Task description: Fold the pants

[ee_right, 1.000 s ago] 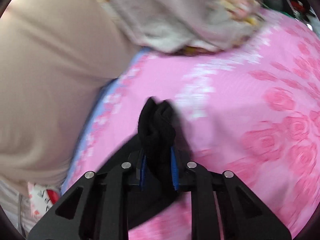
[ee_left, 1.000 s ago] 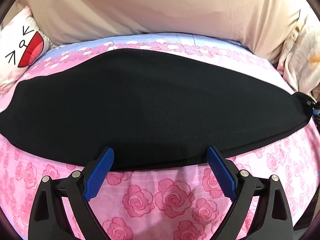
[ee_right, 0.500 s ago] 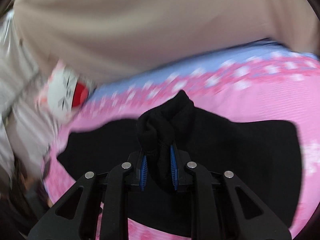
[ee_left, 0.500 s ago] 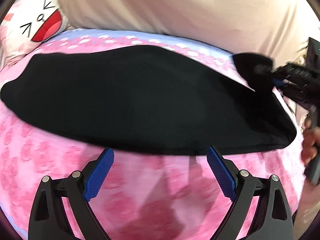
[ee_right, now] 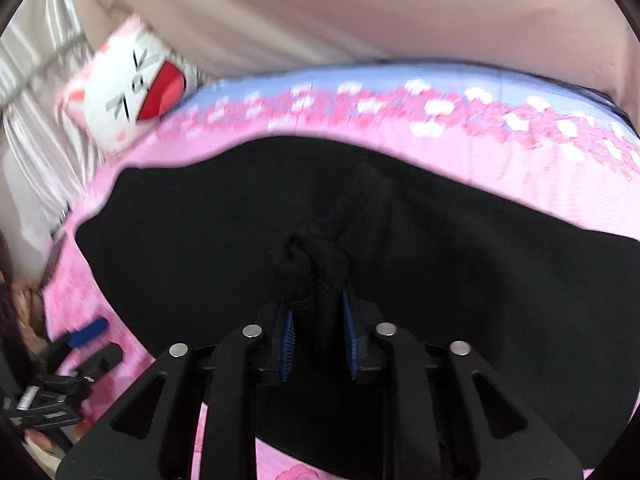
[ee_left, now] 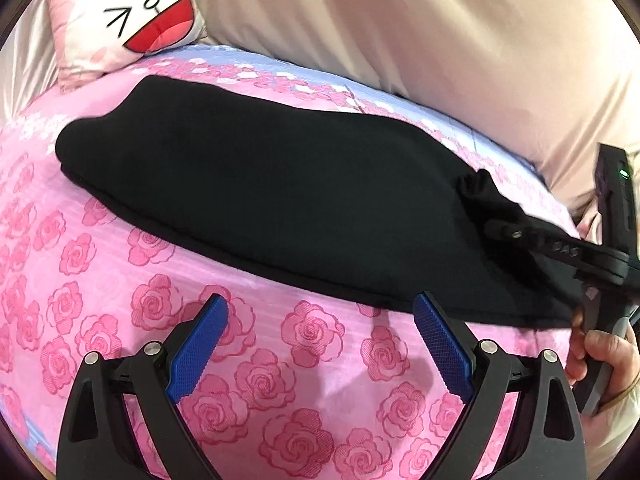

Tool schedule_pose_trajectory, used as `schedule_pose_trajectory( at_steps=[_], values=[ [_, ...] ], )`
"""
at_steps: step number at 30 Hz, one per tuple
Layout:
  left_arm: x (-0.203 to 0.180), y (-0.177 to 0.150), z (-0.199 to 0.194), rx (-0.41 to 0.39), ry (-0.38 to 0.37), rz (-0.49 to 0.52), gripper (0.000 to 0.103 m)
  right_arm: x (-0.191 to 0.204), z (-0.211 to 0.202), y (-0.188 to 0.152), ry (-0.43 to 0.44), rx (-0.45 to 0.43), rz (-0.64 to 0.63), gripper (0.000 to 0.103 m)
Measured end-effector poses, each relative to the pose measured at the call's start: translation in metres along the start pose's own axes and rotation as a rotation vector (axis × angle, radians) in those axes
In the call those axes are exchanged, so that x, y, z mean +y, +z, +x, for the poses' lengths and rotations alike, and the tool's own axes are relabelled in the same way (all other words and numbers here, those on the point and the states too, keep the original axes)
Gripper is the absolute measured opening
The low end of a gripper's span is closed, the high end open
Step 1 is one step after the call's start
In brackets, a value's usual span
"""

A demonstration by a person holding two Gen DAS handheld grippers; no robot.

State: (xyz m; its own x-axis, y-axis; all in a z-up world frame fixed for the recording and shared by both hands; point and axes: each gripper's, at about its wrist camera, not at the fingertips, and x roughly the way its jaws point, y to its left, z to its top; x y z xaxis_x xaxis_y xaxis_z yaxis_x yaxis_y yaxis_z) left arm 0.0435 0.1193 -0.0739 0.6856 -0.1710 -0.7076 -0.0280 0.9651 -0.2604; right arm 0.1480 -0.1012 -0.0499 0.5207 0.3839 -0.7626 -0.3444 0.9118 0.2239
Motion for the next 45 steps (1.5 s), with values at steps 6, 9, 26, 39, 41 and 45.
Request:
schedule_pose_trajectory(
  at_steps=[6,9,26,39,41,45],
  values=[
    [0.003,-0.004,-0.010,-0.013,0.051,0.038,0.092,0.005,-0.052,-0.003,0.130,-0.113,0.057,0.052],
    [0.018,0.000,-0.011,-0.010,0.074,0.001,0.092,-0.005,-0.058,0.006,0.095,-0.140,0.085,0.052],
    [0.165,0.059,-0.015,-0.016,0.149,-0.453,0.092,-0.020,-0.078,-0.051,-0.028,-0.207,0.100,0.070],
    [0.166,0.095,0.019,-0.049,0.254,-0.461,0.088,-0.081,-0.093,-0.088,0.019,-0.270,0.295,0.077],
    [0.164,0.097,0.017,-0.079,0.281,-0.457,0.040,-0.087,-0.092,-0.089,0.039,-0.273,0.320,0.079],
    [0.143,0.108,0.004,-0.151,0.320,-0.396,0.015,-0.095,-0.097,-0.092,0.071,-0.308,0.357,0.080]
  ],
)
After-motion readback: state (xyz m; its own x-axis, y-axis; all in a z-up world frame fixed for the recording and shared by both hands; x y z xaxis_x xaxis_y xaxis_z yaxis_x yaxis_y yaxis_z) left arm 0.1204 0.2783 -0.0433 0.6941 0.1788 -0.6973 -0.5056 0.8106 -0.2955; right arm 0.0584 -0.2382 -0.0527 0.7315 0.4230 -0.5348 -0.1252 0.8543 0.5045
